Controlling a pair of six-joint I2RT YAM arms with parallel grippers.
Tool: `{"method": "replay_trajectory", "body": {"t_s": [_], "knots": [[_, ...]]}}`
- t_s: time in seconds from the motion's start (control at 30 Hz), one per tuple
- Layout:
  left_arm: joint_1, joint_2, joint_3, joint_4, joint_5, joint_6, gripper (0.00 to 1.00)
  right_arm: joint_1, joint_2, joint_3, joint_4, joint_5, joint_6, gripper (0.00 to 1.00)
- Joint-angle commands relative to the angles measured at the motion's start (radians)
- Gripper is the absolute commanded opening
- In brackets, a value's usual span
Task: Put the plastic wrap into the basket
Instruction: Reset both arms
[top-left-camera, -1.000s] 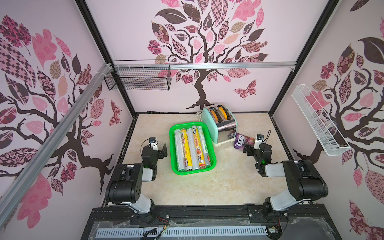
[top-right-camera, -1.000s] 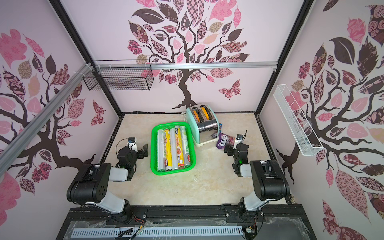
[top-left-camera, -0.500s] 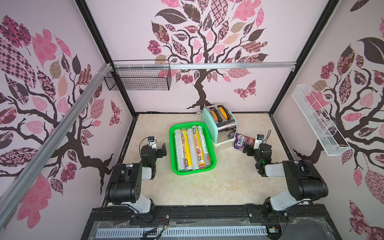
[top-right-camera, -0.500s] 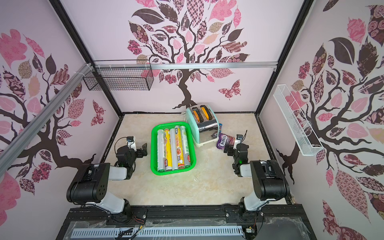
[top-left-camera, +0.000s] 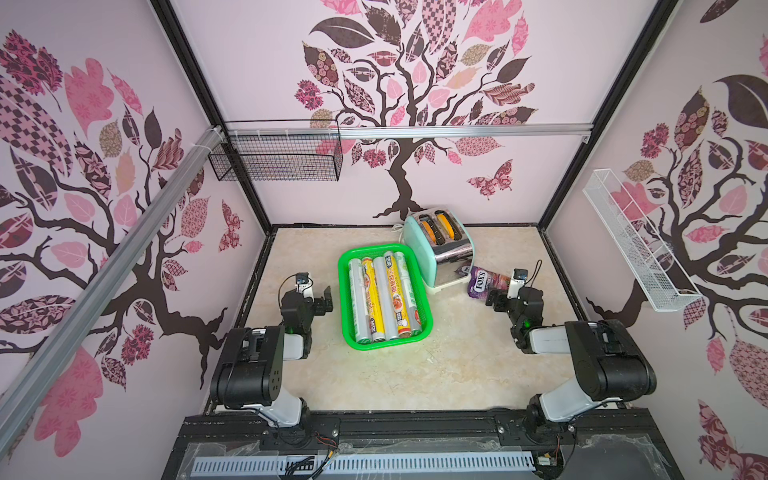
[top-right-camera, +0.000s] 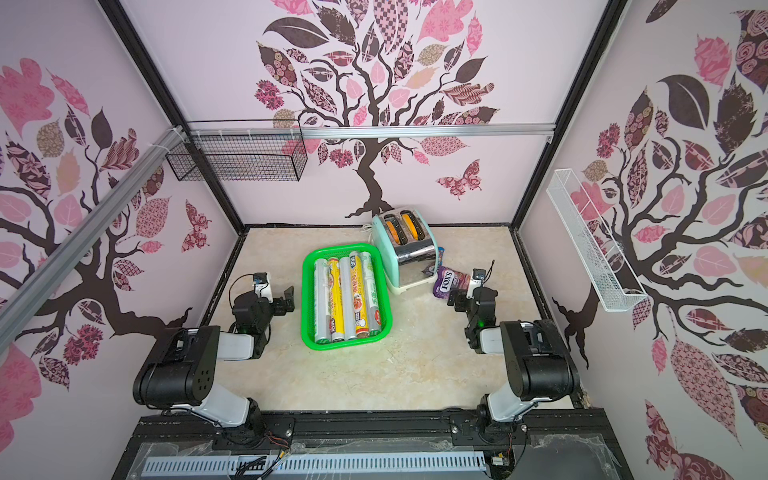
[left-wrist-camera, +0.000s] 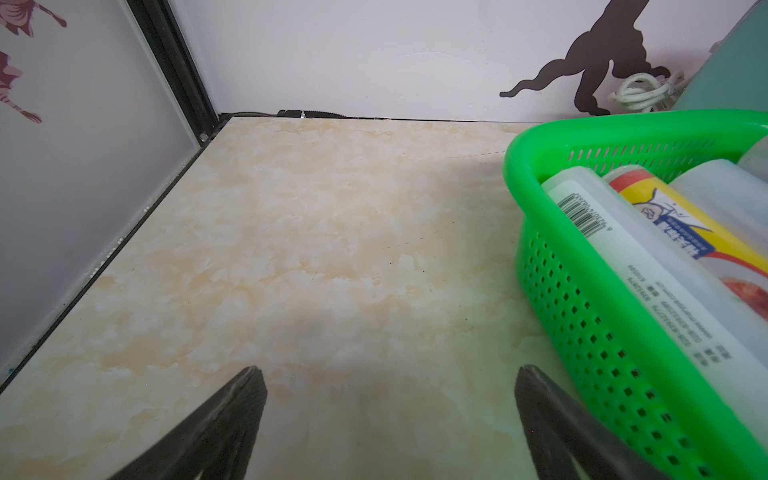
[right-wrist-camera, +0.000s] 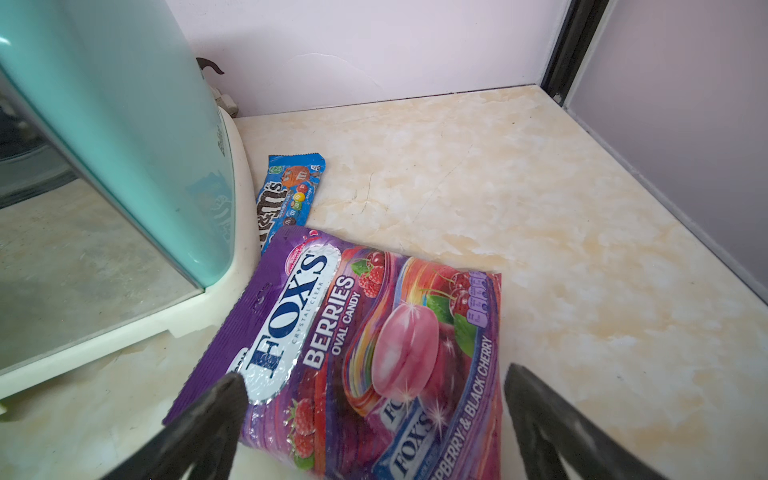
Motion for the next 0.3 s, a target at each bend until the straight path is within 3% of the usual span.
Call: {"method": "replay_trajectory", "body": {"t_s": [0.0,0.27], "knots": [[0.002,-0.01,0.01,-0.003,0.008,-0.006,0.98,-0.005,-0.006,0.03,0.004,-0.006,-0.007,0.99],[0.003,-0.01,0.01,-0.002,0.008,-0.006,0.98,-0.005,-0.009,0.027,0.008,0.005,-0.003,0.99]]}}
